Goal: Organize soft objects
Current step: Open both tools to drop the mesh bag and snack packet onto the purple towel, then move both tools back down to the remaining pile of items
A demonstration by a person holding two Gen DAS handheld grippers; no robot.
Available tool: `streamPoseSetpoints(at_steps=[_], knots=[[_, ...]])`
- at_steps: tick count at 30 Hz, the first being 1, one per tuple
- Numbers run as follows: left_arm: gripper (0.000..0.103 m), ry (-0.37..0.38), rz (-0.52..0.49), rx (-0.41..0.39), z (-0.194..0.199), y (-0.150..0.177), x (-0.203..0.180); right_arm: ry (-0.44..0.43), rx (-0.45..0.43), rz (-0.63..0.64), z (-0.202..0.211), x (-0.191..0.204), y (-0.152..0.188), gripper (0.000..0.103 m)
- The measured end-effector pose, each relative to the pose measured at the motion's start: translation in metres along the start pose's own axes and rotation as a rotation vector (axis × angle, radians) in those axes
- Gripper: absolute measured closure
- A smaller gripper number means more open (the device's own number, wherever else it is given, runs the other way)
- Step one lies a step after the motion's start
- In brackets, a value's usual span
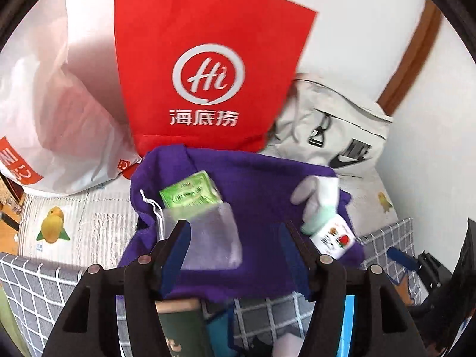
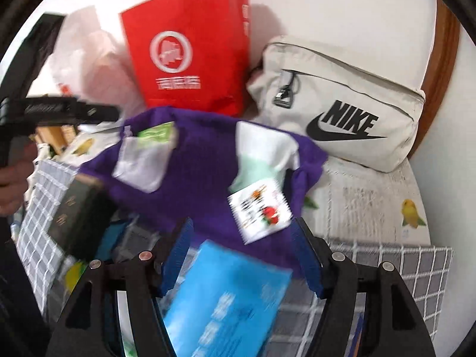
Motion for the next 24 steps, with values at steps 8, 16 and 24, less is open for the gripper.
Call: streamPoseSetpoints(at_steps=[8, 16, 24], knots=[[0.043, -0.035, 0.032, -0.007, 0.032, 0.040, 0.011, -0.121, -0.039, 0.042, 0.027, 0.046, 0.052, 0.046], [0.043, -0.064, 0.082, 0.052, 0.035, 0.108, 0.035, -0.149, -0.018, 0.240, 0.018, 0.111, 0.092, 0.045], [0.043, -0.082, 0.117, 0.073, 0.046, 0.155, 0.063, -0.023, -0.005, 0.402, -0.004, 0.143, 0.117, 0.038]])
Point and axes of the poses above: each gripper's, at about its wrist camera, not at the fingertips, and z roughly against the way its jaws point, x to its left, y to its underside, the point moved 1 cm from there along -z, roughly the way its jaws point, and after that the axes turned 14 degrees about -y, right-handed, at the moved point
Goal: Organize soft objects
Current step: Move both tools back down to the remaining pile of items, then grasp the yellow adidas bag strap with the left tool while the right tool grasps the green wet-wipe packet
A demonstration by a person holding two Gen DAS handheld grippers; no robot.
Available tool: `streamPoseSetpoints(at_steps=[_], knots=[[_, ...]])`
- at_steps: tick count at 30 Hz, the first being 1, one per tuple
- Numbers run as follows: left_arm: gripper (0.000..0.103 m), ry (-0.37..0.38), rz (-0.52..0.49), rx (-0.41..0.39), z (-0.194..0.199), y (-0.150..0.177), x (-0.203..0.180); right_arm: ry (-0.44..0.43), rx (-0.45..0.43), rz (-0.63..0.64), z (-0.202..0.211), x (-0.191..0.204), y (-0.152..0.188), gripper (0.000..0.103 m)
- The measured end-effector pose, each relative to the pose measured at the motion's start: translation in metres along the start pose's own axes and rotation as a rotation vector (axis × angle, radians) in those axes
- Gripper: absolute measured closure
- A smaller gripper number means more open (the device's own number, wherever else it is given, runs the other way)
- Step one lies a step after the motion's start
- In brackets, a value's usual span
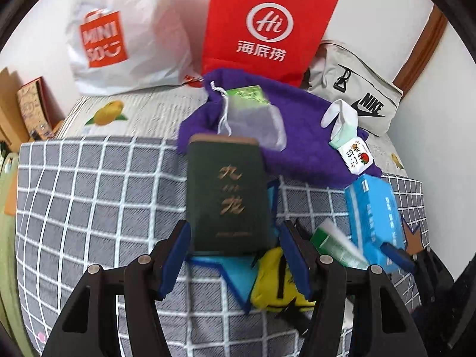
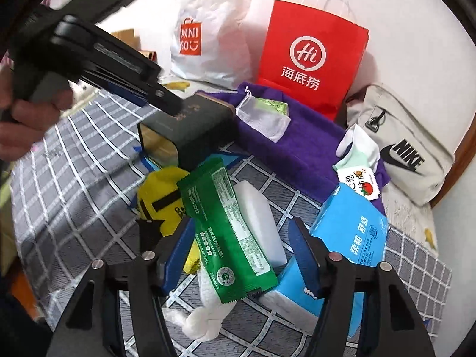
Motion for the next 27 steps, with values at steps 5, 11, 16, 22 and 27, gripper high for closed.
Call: streamPoseSetpoints(at_steps=[5, 11, 16, 22, 27], knots=[[0.043, 0.026, 0.035, 0.020, -0.003, 0.022, 0.014, 0.068, 0.022, 0.099, -0.007, 0.019, 0.003, 0.038], [0.043, 0.014, 0.038, 0.034, -0.010, 0.037, 0.020, 0.158, 0.056, 0.227, -0.022, 0.040, 0.005, 0.028], [0.043, 0.031, 0.044, 0.038, -0.011, 0.043, 0.024, 0.177, 0.077, 0.245, -0.035, 0.043, 0.009, 0.028], [0.043, 0.035, 0.051, 0.047, -0.014, 0.045, 0.027, 0.181, 0.080, 0.219, -0.036, 0.035, 0.010, 0.050], [0.043, 0.032, 0.052, 0.058, -0.017, 0.047, 0.026, 0.181, 0.074, 0.231, -0.029, 0.035, 0.011, 0.061]])
Point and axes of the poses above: each gripper's, at about its wrist camera, not at the fingertips, and z roughly against the way its jaws point, x to its left, y to its underside, the point moved 1 cm from there along -z, roughly the way its jaws point, and after that the axes turned 14 degrees about -y, right-handed, at the moved point
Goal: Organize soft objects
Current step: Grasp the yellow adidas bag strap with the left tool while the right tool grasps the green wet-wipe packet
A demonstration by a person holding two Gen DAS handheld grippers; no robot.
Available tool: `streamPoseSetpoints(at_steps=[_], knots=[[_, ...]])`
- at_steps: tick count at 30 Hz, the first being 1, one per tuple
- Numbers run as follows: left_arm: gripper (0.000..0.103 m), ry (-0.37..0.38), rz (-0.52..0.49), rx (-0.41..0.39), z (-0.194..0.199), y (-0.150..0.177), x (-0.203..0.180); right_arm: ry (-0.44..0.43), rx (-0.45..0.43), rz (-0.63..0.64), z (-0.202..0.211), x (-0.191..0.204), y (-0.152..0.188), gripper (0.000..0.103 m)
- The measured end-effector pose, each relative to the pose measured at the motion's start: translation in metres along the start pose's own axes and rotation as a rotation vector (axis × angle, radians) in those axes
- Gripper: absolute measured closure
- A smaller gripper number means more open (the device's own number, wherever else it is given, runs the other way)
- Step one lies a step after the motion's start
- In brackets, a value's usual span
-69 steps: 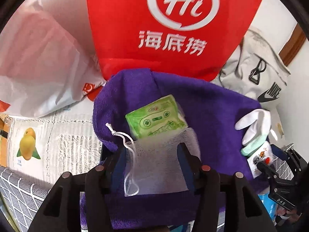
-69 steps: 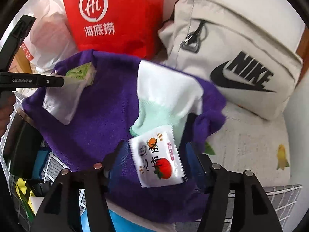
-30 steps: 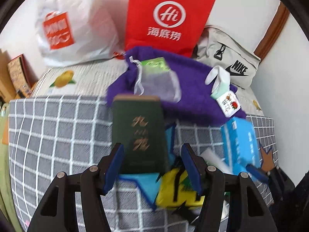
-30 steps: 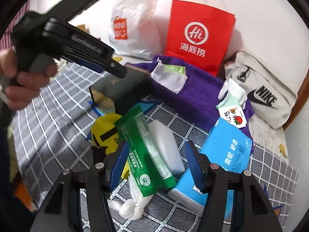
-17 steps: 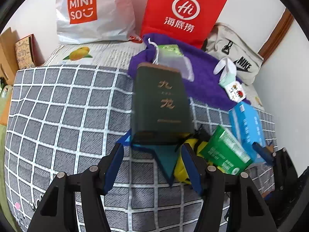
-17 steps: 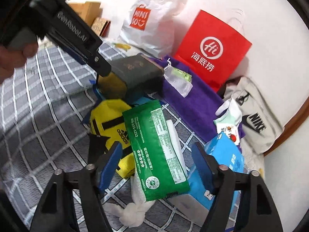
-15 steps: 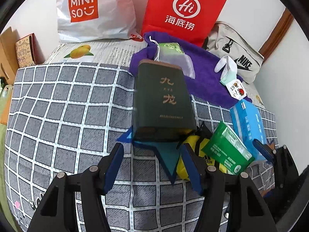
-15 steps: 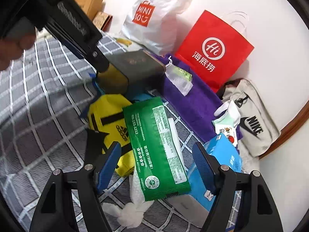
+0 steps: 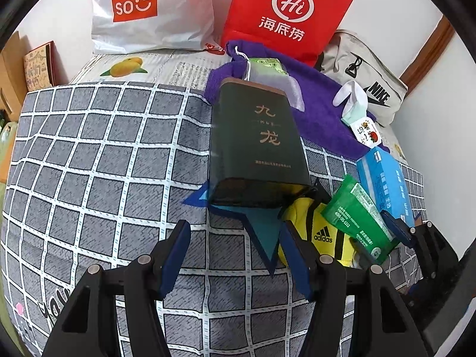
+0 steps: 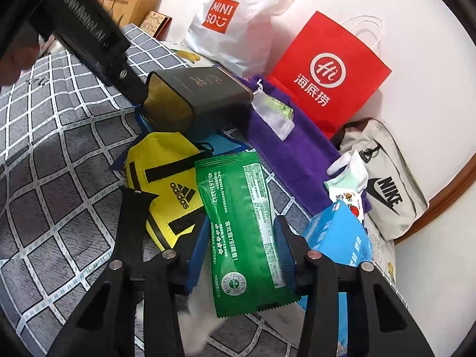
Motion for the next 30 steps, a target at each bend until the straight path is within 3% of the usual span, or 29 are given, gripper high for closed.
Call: streamPoseSetpoints(at_steps=[5, 9, 18, 26, 28, 30], knots=[[0.043, 0.005, -0.008, 0.000, 0.002, 0.007, -0.004, -0.116, -0.051, -0.142, 0.014, -0.017, 0.001, 0.063], [0.043, 0.024, -0.011, 0.012, 0.001, 0.014, -0.008, -0.141, -0.077, -0.187, 0.024, -0.024, 0.002, 0.063], [0.043, 0.108, -0.027, 0.030, -0.004, 0.029, -0.027, -0.137, -0.120, -0.250, 0.049, -0.036, 0.010, 0.063], [0.043, 0.109, -0.071, -0.038, -0.019, 0.021, -0.057, -0.112, -0.162, -0.297, 0.069, -0.050, 0.016, 0.063], [0.046, 0.079, -0.078, -0.041, -0.026, 0.019, -0.063, -0.116, -0.166, -0.313, 0.072, -0.055, 0.019, 0.063], [0.058, 0.052, -0.088, -0.044, -0.033, 0.019, -0.068, -0.110, -0.167, -0.324, 0.075, -0.058, 0.022, 0.063]])
Point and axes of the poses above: each gripper's, at about its wrist camera, not at the fingertips, and z roughly against the way its jaws point, x to its left, y to its underside, the point moved 1 cm from there along -z, roughly the way its jaws point, and after that the axes turned 14 degrees about -y, right-handed, at the moved point
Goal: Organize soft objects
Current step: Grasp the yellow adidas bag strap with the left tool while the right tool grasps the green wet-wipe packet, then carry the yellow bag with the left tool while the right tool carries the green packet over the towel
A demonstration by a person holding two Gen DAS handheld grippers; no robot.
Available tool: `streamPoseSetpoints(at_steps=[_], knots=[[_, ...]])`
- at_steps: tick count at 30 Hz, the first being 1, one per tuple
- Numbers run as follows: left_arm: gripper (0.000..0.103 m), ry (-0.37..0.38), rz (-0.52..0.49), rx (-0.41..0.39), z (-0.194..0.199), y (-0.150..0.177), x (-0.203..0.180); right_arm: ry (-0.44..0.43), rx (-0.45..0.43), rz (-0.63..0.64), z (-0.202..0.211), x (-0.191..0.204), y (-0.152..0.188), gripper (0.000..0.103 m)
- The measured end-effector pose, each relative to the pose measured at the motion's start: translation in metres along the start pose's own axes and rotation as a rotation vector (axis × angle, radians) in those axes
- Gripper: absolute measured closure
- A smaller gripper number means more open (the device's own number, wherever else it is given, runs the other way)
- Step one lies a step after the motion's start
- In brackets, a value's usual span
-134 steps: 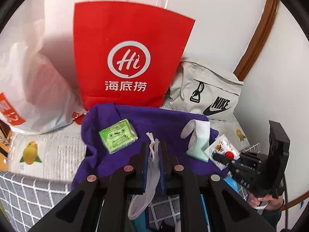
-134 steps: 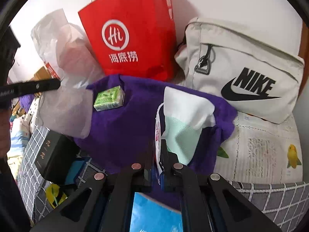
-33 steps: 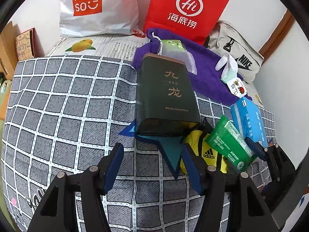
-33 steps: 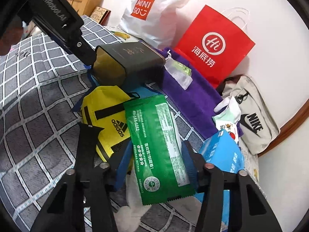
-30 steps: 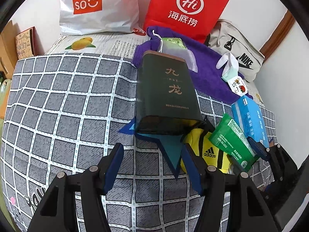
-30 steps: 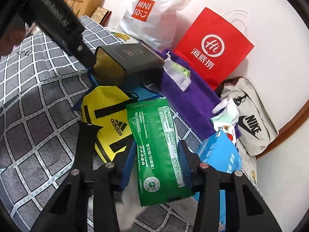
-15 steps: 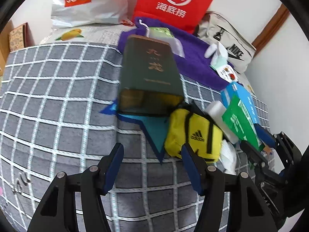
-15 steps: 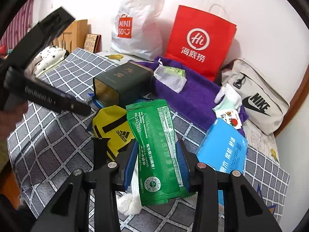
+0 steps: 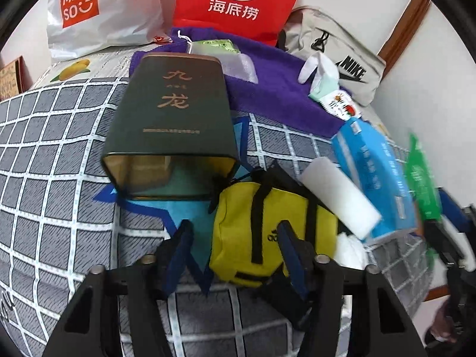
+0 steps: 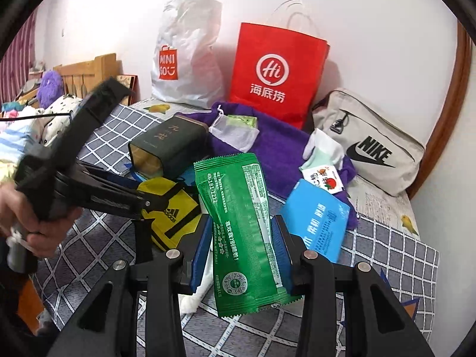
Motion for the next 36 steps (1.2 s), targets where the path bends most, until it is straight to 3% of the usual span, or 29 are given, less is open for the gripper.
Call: streamPoseSetpoints(at_steps=[1, 3, 6, 11, 22, 36], knots=[[0.058, -0.004, -0.008, 0.006, -0.003, 0.001, -0.002, 0.002, 0.000, -0.004, 0.001, -0.001, 0.001, 0.063], [0.071, 0.012, -0.029, -0.018, 0.000, 0.002, -0.006, 0.006, -0.004, -0.010, 0.003, -0.004, 0.002, 0.063], [0.078, 0.014, -0.039, -0.035, 0.002, 0.004, -0.007, 0.004, 0.005, -0.021, 0.002, -0.007, 0.005, 0.063], [0.086, 0.094, 0.003, -0.039, 0.013, 0.005, 0.004, -0.002, 0.004, -0.037, 0.002, -0.009, 0.007, 0.063], [0.089, 0.135, 0.021, -0.117, 0.064, -0.004, 0.009, -0.011, 0.000, -0.060, 0.010, -0.014, 0.005, 0.063], [0.089, 0.089, 0.025, -0.193, 0.103, -0.037, 0.013, 0.012, -0.026, -0.083, 0.021, -0.029, -0.017, 0.063]])
Point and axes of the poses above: each gripper's, at about its wrist camera, not at the fingertips, and z roughly against the way its jaws point, x to its left, y to its underside, the point moved 1 cm from there along -z, roughly the way its jaws point, and after that the axes turned 14 degrees about -y, right-handed, at the moved point
